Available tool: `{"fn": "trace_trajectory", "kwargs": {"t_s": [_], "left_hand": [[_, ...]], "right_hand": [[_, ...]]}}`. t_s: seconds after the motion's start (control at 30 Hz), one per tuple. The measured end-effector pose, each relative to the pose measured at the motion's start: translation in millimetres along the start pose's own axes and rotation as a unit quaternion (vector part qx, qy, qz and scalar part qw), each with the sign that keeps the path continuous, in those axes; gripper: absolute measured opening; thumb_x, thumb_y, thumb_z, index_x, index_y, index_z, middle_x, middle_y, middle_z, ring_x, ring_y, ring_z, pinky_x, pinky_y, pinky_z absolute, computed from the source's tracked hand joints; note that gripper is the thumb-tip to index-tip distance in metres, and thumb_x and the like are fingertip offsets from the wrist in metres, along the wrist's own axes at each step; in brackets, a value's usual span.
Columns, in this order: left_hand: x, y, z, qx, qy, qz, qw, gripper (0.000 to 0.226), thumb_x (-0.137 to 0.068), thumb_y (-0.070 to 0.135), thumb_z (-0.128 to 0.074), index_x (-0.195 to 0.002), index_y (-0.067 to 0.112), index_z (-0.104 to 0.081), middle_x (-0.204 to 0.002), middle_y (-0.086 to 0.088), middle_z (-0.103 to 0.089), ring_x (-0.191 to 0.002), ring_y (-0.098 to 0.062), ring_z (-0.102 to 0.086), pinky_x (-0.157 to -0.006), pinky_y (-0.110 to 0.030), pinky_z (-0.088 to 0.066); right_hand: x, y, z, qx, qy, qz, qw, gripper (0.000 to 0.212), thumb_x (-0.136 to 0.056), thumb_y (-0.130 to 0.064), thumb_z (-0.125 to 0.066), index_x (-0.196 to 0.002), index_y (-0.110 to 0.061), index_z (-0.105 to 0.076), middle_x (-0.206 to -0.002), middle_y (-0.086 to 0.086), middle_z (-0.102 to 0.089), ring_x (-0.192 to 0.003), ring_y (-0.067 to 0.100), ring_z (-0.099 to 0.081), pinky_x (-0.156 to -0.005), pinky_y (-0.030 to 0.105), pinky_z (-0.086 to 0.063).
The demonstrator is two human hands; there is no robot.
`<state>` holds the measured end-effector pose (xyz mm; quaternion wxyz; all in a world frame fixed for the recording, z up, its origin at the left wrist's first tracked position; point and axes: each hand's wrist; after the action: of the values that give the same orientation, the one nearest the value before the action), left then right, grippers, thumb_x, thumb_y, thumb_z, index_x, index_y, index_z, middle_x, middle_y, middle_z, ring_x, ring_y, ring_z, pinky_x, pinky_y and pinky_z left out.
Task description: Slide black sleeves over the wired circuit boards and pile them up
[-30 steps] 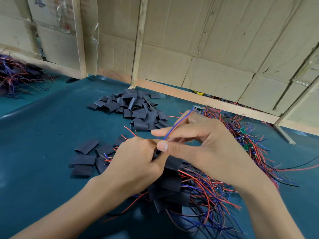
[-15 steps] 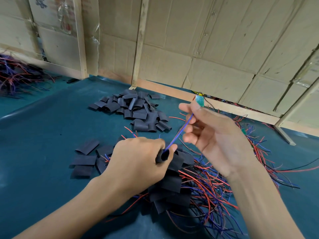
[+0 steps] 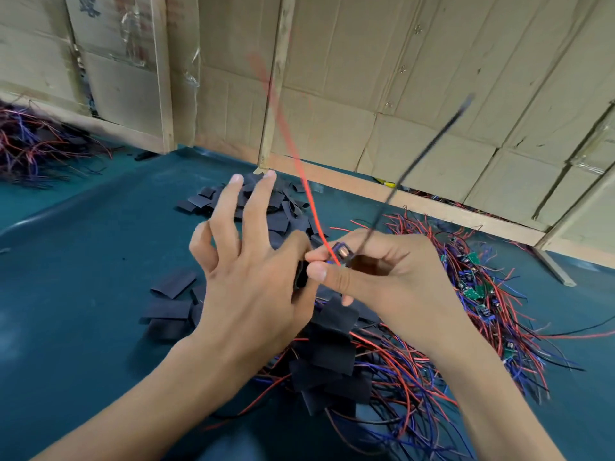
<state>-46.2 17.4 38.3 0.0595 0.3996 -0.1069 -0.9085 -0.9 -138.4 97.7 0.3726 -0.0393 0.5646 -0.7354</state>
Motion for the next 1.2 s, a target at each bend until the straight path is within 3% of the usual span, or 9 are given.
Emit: {"fn": "trace_trajectory", "kwargs": {"t_s": [0.07, 0.1, 0.17, 0.3, 0.5, 0.63, 0.83, 1.0, 1.2], "left_hand": [[-3.7, -4.2, 0.6, -0.003, -0.016, -0.044, 0.999, 0.011, -0.078, 0.027, -0.057, -0.085, 0.021, -0.063, -0.137, -0.011, -0.055, -0.135, -0.038, -0.04, -0.097, -0.049, -0.026], [-4.9, -5.7, 0.5, 0.007, -0.035, -0.057, 0.998, 0.008, -0.075, 0.022, -0.064, -0.081, 0.018, -0.061, -0.106, -0.005, -0.066, -0.112, -0.034, -0.057, -0.088, -0.044, -0.034], [-7.3, -4.9, 3.4, 0.014, -0.09, -0.028, 0.995, 0.016, -0.077, 0.023, -0.066, -0.077, 0.019, -0.05, -0.056, 0.009, -0.044, -0.059, -0.029, -0.051, -0.054, -0.031, -0.032], [-6.1, -0.4, 7.8, -0.021, -0.124, 0.008, 0.992, 0.036, -0.086, 0.041, -0.033, -0.064, 0.017, -0.046, -0.038, -0.002, -0.042, -0.033, -0.032, -0.042, -0.045, -0.022, -0.016], [-6.0, -1.7, 9.2, -0.026, -0.088, 0.011, 0.996, 0.038, -0.09, 0.044, -0.031, -0.061, 0.018, -0.032, -0.037, -0.002, -0.031, -0.032, -0.032, -0.032, -0.045, -0.021, -0.015], [-6.0, -6.1, 1.7, -0.051, -0.06, 0.004, 0.997, 0.043, -0.094, 0.045, -0.032, -0.06, 0.019, -0.033, -0.046, 0.005, -0.025, -0.043, -0.029, -0.027, -0.048, -0.025, -0.016], [-5.0, -11.8, -4.8, -0.086, -0.028, -0.021, 0.996, 0.03, -0.087, 0.044, -0.05, -0.072, 0.019, -0.058, -0.082, 0.004, -0.057, -0.088, -0.03, -0.052, -0.086, -0.049, -0.031], [-5.7, -15.5, -3.0, -0.086, -0.022, -0.033, 0.996, 0.022, -0.078, 0.041, -0.059, -0.073, 0.019, -0.055, -0.07, 0.006, -0.053, -0.078, -0.027, -0.054, -0.088, -0.047, -0.028], [-9.8, -16.6, -0.2, -0.045, -0.013, -0.017, 0.999, 0.02, -0.083, 0.029, -0.041, -0.068, 0.017, -0.049, -0.058, 0.005, -0.05, -0.057, -0.026, -0.049, -0.078, -0.04, -0.029]], "right_hand": [[-1.3, 2.2, 2.0, 0.003, -0.026, -0.028, 0.999, 0.015, -0.079, -0.006, -0.082, -0.092, -0.012, -0.078, -0.078, 0.006, -0.072, -0.054, 0.008, -0.057, -0.055, 0.02, -0.049], [-1.6, 3.5, 2.9, -0.006, -0.042, -0.042, 0.998, 0.021, -0.078, -0.005, -0.083, -0.096, -0.011, -0.076, -0.079, 0.006, -0.071, -0.056, 0.011, -0.058, -0.056, 0.022, -0.051], [-3.9, 5.6, 5.3, -0.053, -0.066, -0.067, 0.994, 0.036, -0.074, -0.006, -0.086, -0.107, -0.01, -0.072, -0.077, 0.006, -0.068, -0.056, 0.018, -0.059, -0.061, 0.027, -0.054], [-7.1, 4.9, 10.3, -0.218, -0.072, -0.094, 0.969, 0.052, -0.066, -0.013, -0.09, -0.115, -0.011, -0.072, -0.069, 0.011, -0.059, -0.047, 0.021, -0.054, -0.055, 0.031, -0.051], [-7.5, 7.6, 2.8, -0.28, -0.051, -0.041, 0.958, 0.055, -0.065, -0.02, -0.091, -0.115, -0.01, -0.071, -0.066, 0.005, -0.049, -0.053, 0.018, -0.051, -0.051, 0.032, -0.047], [-5.5, 9.0, -5.0, -0.348, 0.01, -0.021, 0.937, 0.016, -0.081, -0.02, -0.079, -0.095, -0.013, -0.076, -0.064, 0.0, -0.057, -0.055, 0.018, -0.052, -0.05, 0.031, -0.047], [-6.3, 11.7, -4.4, -0.191, 0.04, -0.051, 0.979, 0.015, -0.08, -0.017, -0.076, -0.092, -0.009, -0.08, -0.084, 0.024, -0.069, -0.063, 0.025, -0.061, -0.055, 0.032, -0.051], [-7.4, 13.5, -13.6, -0.117, 0.014, -0.118, 0.986, 0.022, -0.075, -0.008, -0.077, -0.097, -0.008, -0.074, -0.085, 0.013, -0.077, -0.064, 0.026, -0.071, -0.054, 0.03, -0.057], [-5.3, 8.0, -11.7, -0.079, -0.011, -0.122, 0.989, 0.015, -0.086, -0.007, -0.076, -0.095, -0.018, -0.081, -0.092, 0.006, -0.078, -0.075, 0.02, -0.075, -0.059, 0.03, -0.061]]}}
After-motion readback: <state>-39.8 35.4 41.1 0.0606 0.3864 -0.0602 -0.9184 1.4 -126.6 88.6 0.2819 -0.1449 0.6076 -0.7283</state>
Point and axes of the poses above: each hand's wrist, its own x-axis away from the middle knuckle, its own z-axis out of the back of the hand, y = z × x
